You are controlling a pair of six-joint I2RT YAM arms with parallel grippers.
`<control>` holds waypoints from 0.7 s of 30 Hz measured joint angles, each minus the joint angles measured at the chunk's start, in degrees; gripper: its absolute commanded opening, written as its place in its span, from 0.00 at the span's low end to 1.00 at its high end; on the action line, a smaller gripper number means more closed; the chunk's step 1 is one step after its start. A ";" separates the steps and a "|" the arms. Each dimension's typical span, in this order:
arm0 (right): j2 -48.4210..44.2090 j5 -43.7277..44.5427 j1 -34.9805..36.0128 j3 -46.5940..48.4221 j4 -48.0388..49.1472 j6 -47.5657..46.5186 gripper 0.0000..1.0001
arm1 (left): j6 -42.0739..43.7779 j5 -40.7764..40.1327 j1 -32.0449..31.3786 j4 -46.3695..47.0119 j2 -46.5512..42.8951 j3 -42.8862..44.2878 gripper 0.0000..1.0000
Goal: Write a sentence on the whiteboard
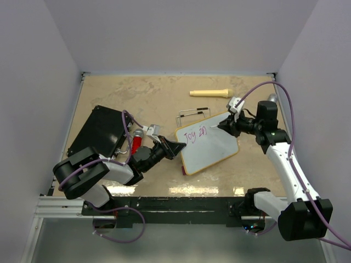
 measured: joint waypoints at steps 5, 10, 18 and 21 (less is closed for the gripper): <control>0.20 0.44 0.00 0.00 0.55 0.46 0.00 | 0.00 0.00 0.00 0.00 0.00 0.00 0.00; 1.73 1.60 0.00 0.00 2.58 1.51 0.00 | 0.02 0.04 0.00 0.00 0.00 0.00 0.00; 3.96 1.88 0.04 -0.28 4.22 2.58 0.00 | 0.02 0.17 0.00 0.02 0.00 0.00 0.00; 4.48 1.86 0.42 -0.39 4.24 2.67 0.00 | 0.04 0.22 0.00 0.07 0.00 0.00 0.00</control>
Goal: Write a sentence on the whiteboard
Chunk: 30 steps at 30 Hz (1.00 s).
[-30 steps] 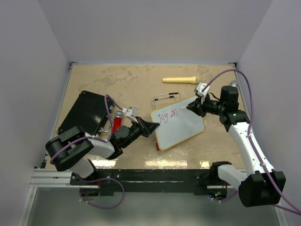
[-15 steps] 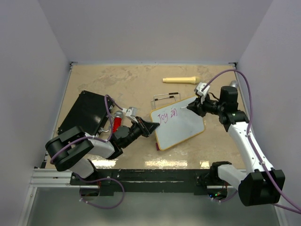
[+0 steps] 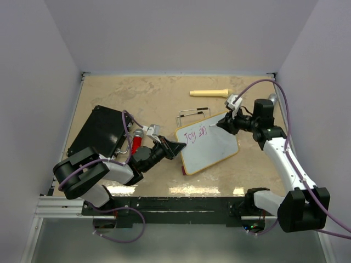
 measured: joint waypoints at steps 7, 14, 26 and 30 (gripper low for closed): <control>0.48 0.22 0.48 -0.04 0.44 0.24 0.00 | -0.09 -0.07 0.02 -0.09 0.00 0.00 0.00; 0.28 4.42 0.76 -0.24 1.90 2.19 0.00 | -0.33 -0.33 0.04 -0.15 0.00 0.00 0.00; -0.39 6.62 0.72 -0.42 2.97 2.99 0.00 | -0.09 -0.31 0.07 -0.09 0.00 0.02 0.00; -1.09 4.81 0.74 -0.50 2.99 3.02 0.00 | 0.04 0.26 0.04 -0.07 0.00 0.09 0.00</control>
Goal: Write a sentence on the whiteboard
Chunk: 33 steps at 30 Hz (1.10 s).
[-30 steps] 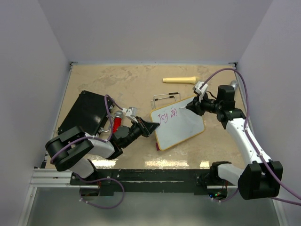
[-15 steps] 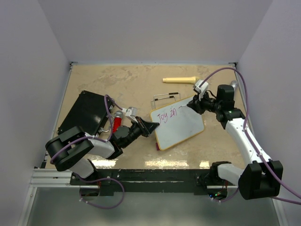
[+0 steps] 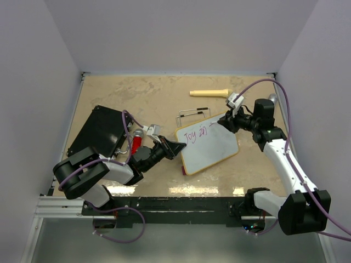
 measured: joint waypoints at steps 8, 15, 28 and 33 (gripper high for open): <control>0.22 -0.68 0.00 0.00 0.74 0.20 0.00 | -0.02 0.33 0.00 0.44 0.46 0.00 0.00; 0.46 -0.76 0.00 -0.02 0.63 -0.50 0.00 | -0.09 0.31 0.02 0.39 0.48 0.00 0.00; 0.46 -1.44 -0.02 0.00 -4.09 -4.83 0.00 | -0.44 0.07 0.02 0.24 0.48 0.00 0.00; 0.46 -2.12 -0.02 0.00 -6.19 -6.40 0.00 | -0.55 0.00 0.02 0.15 0.48 0.00 0.00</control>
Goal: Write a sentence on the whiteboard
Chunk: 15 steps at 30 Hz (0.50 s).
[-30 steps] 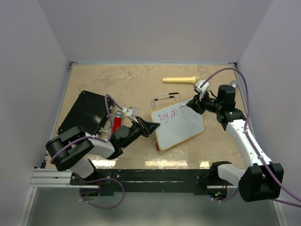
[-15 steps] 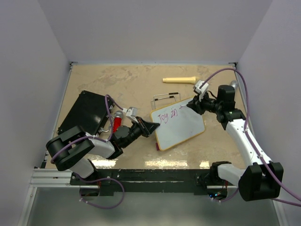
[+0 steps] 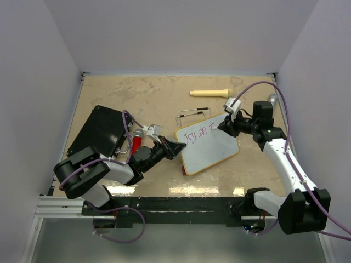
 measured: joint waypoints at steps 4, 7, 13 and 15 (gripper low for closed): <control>0.00 -0.13 0.00 0.00 -1.18 -0.79 0.00 | -0.02 -0.07 0.00 0.00 0.04 0.00 0.00; 0.00 -0.07 0.00 0.00 -1.49 -0.94 0.00 | -0.02 -0.09 0.00 0.02 0.07 0.00 0.00; -0.02 0.26 0.02 0.00 -1.46 -0.92 0.00 | -0.02 -0.09 0.00 0.02 0.09 0.00 0.00; -0.04 0.35 0.02 0.00 -1.44 -0.87 0.00 | -0.04 -0.09 0.00 0.02 0.09 0.00 0.00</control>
